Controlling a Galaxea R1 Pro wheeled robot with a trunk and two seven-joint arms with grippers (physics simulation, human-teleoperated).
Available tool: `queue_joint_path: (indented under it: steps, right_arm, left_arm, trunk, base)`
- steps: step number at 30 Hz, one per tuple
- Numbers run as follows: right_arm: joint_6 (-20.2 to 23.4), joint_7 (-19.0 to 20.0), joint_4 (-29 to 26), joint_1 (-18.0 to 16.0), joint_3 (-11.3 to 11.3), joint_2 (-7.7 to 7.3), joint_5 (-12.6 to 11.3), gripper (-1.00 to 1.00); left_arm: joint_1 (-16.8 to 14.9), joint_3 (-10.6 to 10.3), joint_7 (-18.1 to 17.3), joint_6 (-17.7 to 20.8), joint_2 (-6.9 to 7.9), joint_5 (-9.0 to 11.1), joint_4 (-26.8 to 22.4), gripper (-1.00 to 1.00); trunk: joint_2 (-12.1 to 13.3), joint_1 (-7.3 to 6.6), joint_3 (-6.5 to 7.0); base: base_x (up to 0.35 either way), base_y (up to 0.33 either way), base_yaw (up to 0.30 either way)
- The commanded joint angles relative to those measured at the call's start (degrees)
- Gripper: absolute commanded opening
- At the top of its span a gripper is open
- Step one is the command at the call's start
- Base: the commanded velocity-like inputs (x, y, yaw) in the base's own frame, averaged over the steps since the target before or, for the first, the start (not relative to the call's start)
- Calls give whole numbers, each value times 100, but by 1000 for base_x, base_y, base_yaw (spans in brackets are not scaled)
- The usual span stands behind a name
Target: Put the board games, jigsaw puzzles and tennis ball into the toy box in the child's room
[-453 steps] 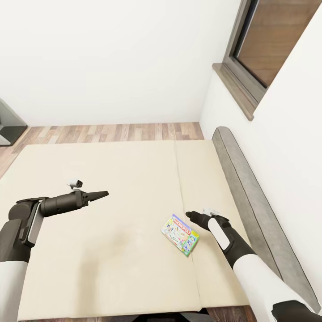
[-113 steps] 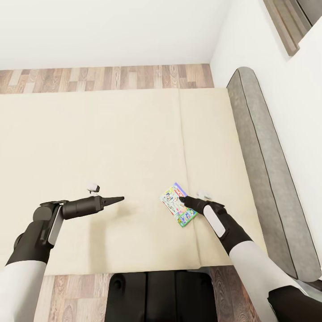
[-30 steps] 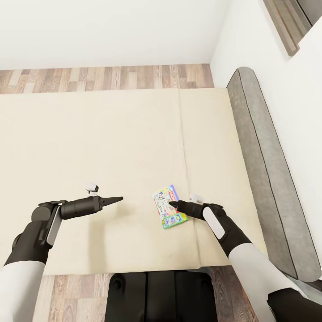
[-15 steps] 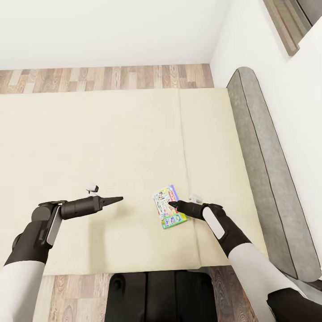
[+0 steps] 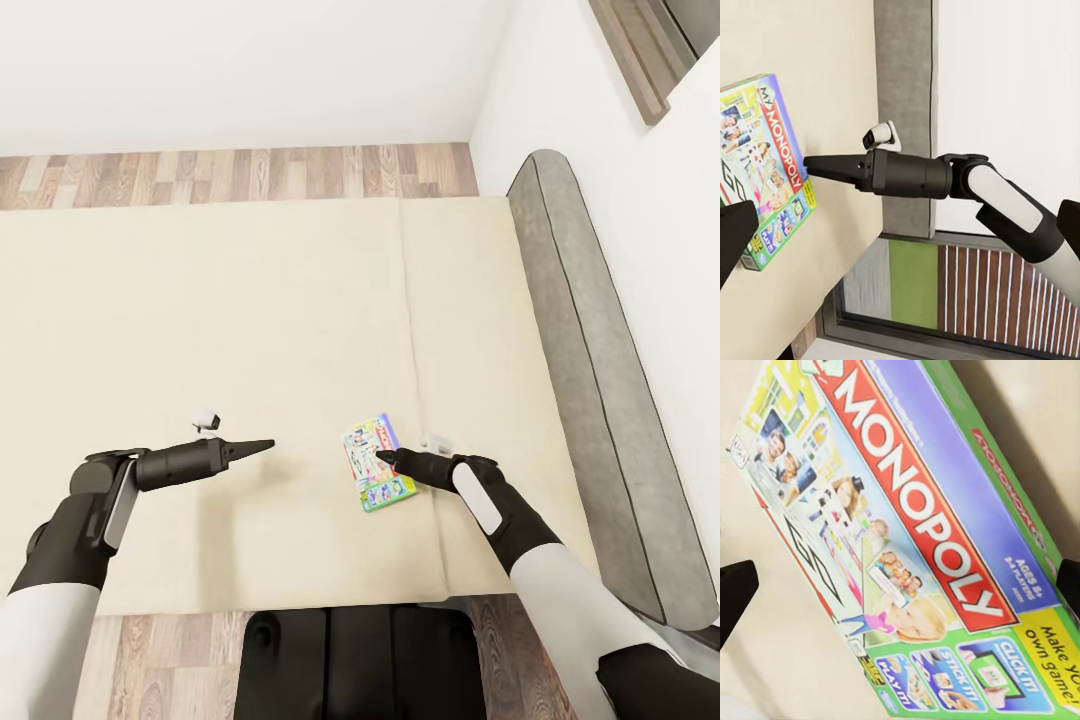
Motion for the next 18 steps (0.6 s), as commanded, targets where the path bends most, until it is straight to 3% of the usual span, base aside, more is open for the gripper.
queue_joint_path:
  steps: [1,18]
  right_arm:
    - [21,11,-2,-2,-3,2,5,100]
    - [1,16,99,-2,-10,-4,37,100]
  left_arm:
    - [-1,2,-11,56,2,12,-1,100]
    - [-3,4,-21,56,-13,23,-4,100]
  trunk:
    - [-9,3,-6]
    - [-9,3,-6]
  base:
    - [0,0,0]
    - [0,0,0]
